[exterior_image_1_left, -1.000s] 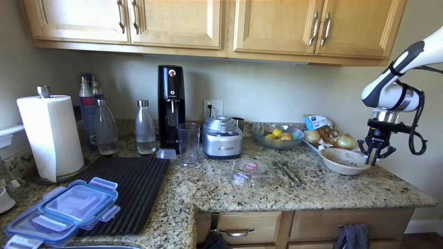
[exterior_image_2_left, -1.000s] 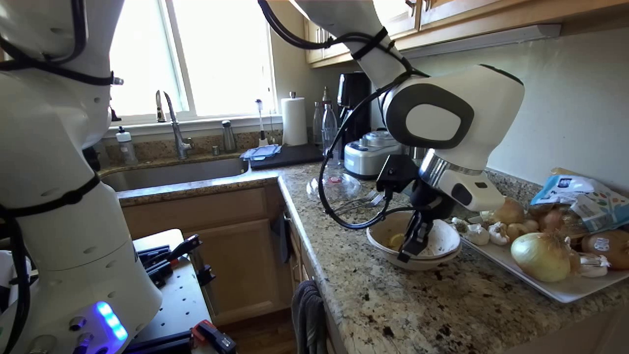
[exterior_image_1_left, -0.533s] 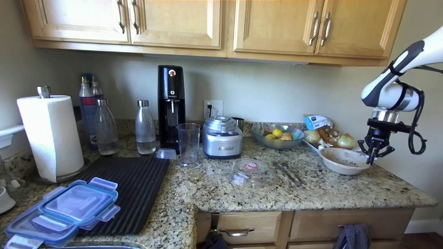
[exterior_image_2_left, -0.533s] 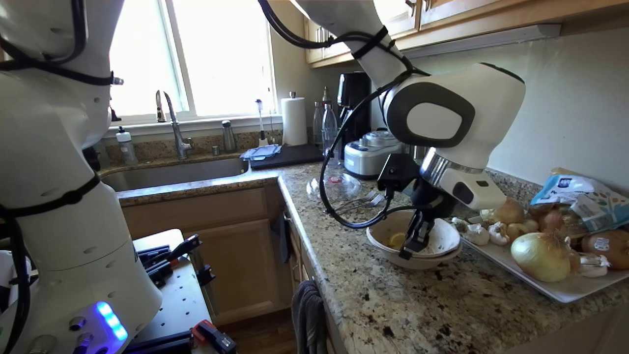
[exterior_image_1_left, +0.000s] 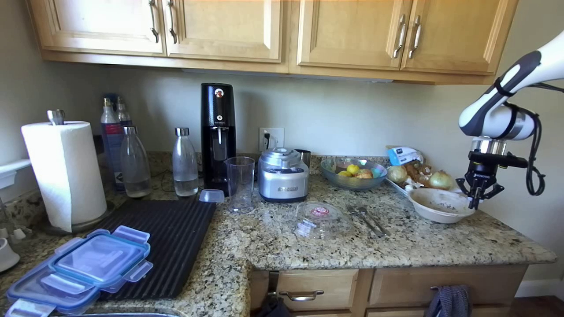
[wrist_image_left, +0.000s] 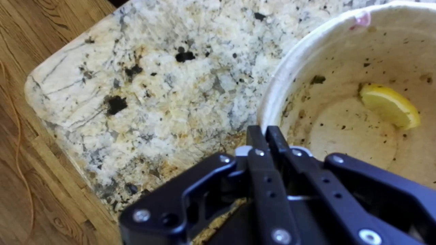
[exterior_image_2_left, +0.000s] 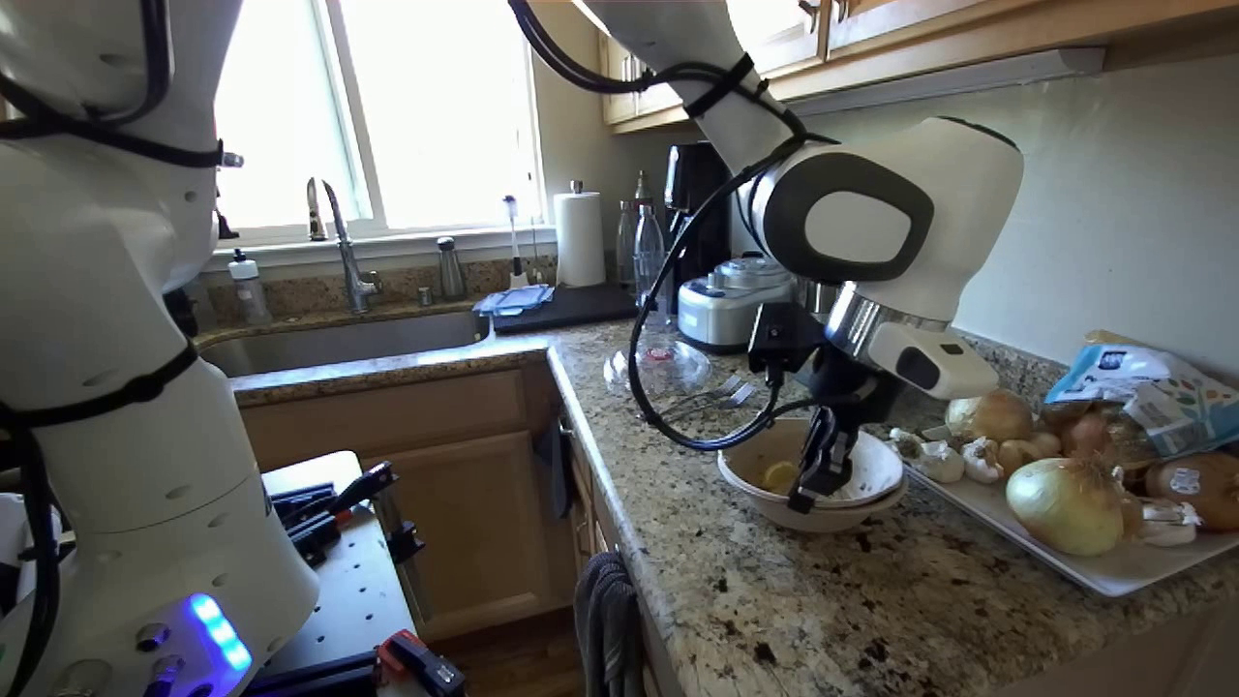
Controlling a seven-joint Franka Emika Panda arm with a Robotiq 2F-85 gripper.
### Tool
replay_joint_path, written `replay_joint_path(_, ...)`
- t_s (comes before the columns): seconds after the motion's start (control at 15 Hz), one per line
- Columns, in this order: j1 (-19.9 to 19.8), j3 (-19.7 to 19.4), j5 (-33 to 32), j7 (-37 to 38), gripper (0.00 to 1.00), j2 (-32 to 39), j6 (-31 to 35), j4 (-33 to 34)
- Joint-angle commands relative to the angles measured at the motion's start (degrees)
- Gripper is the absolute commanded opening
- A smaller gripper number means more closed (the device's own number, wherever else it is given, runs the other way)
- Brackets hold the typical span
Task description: Pick the forks from the bowl and put it on the counter, then unstack the bowls
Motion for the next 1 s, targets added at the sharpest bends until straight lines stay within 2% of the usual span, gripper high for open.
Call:
replay_joint_path(0.0,1.30,-0.92,-3.77,-0.28,0.07,-3.02,-1.16,-2.41)
replay_joint_path(0.33,2.84,-1.39,-8.23,0.98,0.07,-3.58,-1.06,-2.46)
replay_joint_path(0.93,6.46,-3.05,-14.60,8.61,0.07,-4.68,0.51,-2.11)
